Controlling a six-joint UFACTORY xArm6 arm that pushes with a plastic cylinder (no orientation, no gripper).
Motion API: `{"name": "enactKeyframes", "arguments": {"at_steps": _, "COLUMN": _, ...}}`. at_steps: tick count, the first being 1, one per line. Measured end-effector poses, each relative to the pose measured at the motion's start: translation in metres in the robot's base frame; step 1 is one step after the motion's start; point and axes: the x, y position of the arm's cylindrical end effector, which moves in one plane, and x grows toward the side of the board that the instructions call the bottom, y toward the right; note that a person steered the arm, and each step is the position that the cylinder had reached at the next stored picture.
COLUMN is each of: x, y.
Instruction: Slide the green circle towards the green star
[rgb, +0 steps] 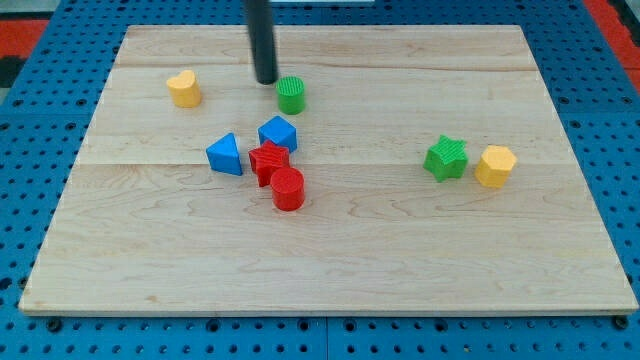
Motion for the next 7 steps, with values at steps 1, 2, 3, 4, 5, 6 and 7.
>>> {"name": "enactKeyframes", "arguments": {"at_steps": 1, "x": 0.02, "y": -0.03}}
{"name": "enactKeyframes", "arguments": {"at_steps": 2, "x": 0.055, "y": -0.014}}
{"name": "enactKeyframes", "arguments": {"at_steps": 3, "x": 0.092, "y": 0.051}}
{"name": "enactKeyframes", "arguments": {"at_steps": 4, "x": 0.061, "y": 0.032}}
{"name": "enactKeyframes", "arguments": {"at_steps": 5, "x": 0.014, "y": 0.014}}
{"name": "enactKeyframes", "arguments": {"at_steps": 6, "x": 0.006, "y": 0.072}}
{"name": "enactKeyframes", "arguments": {"at_steps": 7, "x": 0.055, "y": 0.102}}
